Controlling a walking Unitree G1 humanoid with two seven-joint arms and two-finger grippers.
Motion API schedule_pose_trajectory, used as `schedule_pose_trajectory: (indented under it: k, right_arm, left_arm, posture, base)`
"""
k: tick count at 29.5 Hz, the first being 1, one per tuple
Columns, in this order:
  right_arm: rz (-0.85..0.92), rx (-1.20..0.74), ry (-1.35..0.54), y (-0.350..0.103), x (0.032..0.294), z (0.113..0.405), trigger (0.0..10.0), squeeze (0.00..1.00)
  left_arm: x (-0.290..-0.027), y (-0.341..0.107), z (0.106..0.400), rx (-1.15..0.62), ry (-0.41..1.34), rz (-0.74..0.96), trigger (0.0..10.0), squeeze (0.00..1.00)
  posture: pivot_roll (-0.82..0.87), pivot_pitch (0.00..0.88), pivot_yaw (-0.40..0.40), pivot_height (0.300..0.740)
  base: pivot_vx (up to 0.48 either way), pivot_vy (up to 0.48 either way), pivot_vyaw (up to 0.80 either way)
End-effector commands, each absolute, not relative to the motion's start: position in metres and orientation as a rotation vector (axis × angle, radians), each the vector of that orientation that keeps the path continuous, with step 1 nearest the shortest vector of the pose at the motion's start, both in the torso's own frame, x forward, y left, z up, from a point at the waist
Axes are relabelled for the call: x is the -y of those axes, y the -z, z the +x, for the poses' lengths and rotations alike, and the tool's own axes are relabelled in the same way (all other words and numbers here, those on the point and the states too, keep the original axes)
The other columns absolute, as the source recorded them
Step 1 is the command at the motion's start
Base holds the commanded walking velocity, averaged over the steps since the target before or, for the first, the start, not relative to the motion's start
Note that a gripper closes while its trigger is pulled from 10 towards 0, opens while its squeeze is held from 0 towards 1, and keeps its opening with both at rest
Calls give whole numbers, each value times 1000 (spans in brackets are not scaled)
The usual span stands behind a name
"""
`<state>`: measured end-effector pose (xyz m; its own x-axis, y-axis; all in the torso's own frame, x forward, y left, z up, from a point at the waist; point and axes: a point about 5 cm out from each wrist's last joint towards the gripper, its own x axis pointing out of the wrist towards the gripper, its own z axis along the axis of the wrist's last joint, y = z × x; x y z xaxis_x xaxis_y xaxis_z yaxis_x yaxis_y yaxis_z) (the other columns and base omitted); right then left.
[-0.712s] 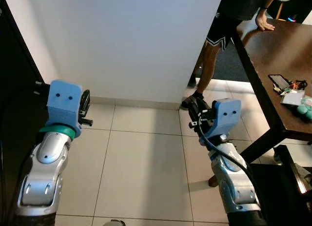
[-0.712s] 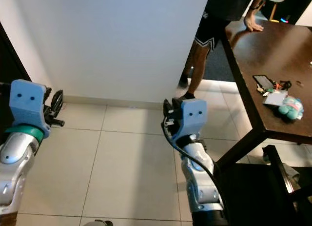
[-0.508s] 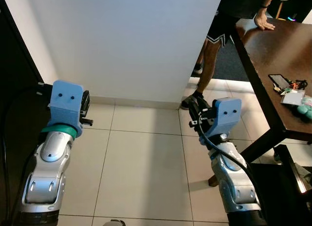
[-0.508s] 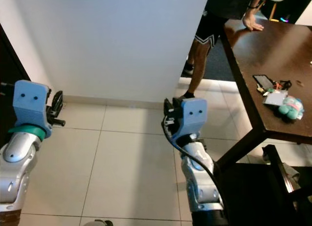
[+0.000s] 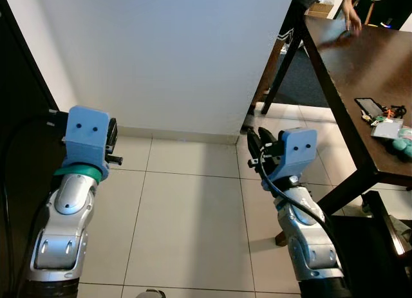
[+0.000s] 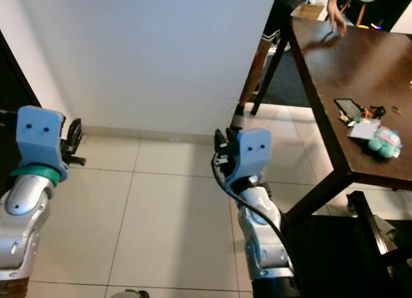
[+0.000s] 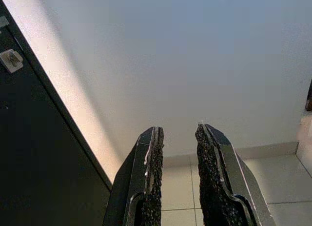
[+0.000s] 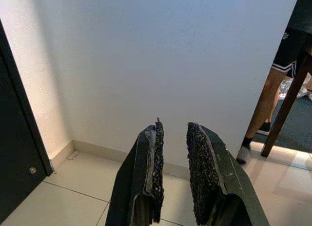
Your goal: Hang keys on a hook
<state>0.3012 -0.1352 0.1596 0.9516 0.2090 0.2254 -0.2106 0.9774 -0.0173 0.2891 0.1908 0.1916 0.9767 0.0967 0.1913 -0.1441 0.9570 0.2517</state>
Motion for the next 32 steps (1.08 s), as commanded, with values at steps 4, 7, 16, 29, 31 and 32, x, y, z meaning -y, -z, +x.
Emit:
schedule_pose_trajectory:
  k: [4,7,16,29,31,32]
  right_arm:
    - [-2,220,-211,-157,133,301,10000,0]
    - [-2,217,-209,-156,133,301,10000,0]
    - [28,190,-202,-153,135,303,10000,0]
    - [32,185,-198,-151,135,303,10000,0]
    - [33,184,-197,-150,135,303,10000,0]
    - [34,183,-197,-150,135,303,10000,0]
  left_arm:
    - [-188,-189,290,174,-120,275,10000,0]
    - [-188,-188,290,172,-119,274,10000,0]
    - [-187,-186,288,163,-123,271,10000,0]
    - [-186,-183,289,160,-112,270,10000,0]
    - [-186,-183,289,160,-112,270,10000,0]
    - [-186,-183,289,160,-111,271,10000,0]
  posture:
    - [114,0,8,740]
    - [116,0,7,740]
    - [115,0,1,740]
    - [118,0,-1,740]
    - [118,0,-1,740]
    - [118,0,-1,740]
  base:
    - [0,0,0]
    - [0,0,0]
    - [0,0,-356]
    - [0,0,-800]
    - [0,0,-800]
    - [0,0,-800]
